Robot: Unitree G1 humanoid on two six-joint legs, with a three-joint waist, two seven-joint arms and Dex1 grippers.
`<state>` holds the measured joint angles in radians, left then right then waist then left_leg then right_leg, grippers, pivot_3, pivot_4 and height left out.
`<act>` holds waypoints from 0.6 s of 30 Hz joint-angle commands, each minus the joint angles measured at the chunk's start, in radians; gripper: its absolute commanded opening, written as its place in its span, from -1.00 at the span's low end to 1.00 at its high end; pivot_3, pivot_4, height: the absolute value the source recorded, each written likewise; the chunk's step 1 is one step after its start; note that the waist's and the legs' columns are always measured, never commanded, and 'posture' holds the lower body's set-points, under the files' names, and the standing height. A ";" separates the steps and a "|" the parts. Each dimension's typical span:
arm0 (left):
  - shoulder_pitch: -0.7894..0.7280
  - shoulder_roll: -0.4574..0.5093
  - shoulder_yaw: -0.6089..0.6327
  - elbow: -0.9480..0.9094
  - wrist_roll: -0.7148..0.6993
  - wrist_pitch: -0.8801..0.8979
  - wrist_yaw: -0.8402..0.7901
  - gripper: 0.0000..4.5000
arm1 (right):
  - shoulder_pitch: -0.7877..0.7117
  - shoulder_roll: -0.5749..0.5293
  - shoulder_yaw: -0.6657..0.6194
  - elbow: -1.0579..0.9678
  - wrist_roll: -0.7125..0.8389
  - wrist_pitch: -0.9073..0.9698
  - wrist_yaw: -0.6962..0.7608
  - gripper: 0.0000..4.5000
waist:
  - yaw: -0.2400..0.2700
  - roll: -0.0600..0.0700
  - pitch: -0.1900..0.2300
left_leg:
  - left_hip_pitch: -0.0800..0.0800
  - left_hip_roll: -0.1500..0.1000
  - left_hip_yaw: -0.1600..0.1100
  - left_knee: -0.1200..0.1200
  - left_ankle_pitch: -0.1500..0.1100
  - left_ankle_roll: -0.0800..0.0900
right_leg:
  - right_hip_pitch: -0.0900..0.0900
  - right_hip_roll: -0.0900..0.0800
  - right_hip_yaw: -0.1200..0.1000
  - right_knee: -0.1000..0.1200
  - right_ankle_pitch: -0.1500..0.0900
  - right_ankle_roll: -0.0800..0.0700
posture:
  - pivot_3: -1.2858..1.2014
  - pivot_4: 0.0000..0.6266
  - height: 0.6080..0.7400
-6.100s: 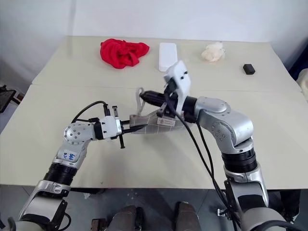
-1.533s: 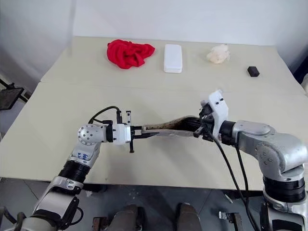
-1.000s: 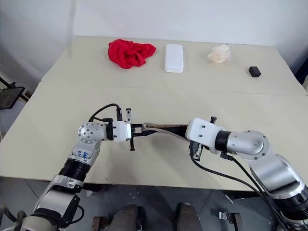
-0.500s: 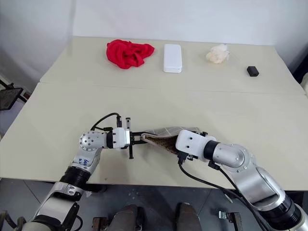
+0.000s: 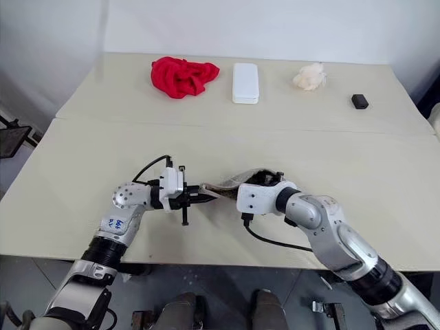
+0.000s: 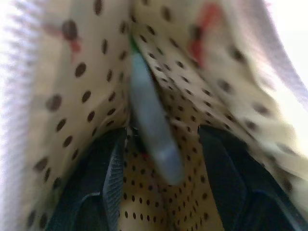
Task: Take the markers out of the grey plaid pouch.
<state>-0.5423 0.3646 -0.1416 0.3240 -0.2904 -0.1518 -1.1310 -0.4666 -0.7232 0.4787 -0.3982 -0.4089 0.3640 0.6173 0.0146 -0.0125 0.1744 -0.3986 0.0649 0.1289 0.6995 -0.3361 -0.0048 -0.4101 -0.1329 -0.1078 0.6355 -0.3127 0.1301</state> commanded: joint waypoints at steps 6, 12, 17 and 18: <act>-0.020 -0.006 0.011 -0.102 -0.080 0.103 -0.077 -1.00 | -0.029 0.082 0.013 0.085 -0.024 -0.164 0.032 0.11 | -0.004 0.000 0.000 | 0.000 0.000 0.000 0.000 0.000 0.000 | 0.000 0.000 0.000 0.000 0.000 0.000 | 0.03 -0.52 1.00; -0.024 -0.011 0.004 -0.113 -0.081 0.149 -0.123 -1.00 | -0.109 0.194 0.030 0.261 -0.098 -0.253 -0.040 0.11 | -0.021 0.000 0.000 | 0.000 0.000 0.000 0.000 0.001 -0.001 | 0.000 0.000 0.000 0.001 0.000 0.000 | 0.03 -0.52 1.00; -0.028 -0.018 0.005 -0.111 -0.072 0.149 -0.133 -1.00 | -0.108 0.223 0.020 0.315 -0.101 -0.300 -0.022 -0.06 | -0.022 0.000 0.000 | 0.000 0.001 0.000 -0.001 0.001 -0.001 | 0.000 0.000 0.000 0.001 0.000 0.000 | 0.03 -0.52 1.00; -0.029 -0.019 0.008 -0.110 -0.071 0.148 -0.132 -1.00 | -0.103 0.220 0.015 0.314 -0.098 -0.308 -0.013 -0.13 | -0.022 0.000 0.000 | 0.000 0.001 0.000 0.000 0.001 -0.001 | 0.000 0.000 0.000 0.001 0.000 0.000 | 0.03 -0.52 1.00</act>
<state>-0.5442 0.3720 -0.1212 0.2821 -0.3184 0.0150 -1.2255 -0.5729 -0.5174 0.4888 -0.0743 -0.5126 0.0850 0.5961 -0.0076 -0.0125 0.1743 -0.3982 0.0654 0.1288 0.6991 -0.3352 -0.0061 -0.4104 -0.1326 -0.1078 0.6368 -0.3129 0.1297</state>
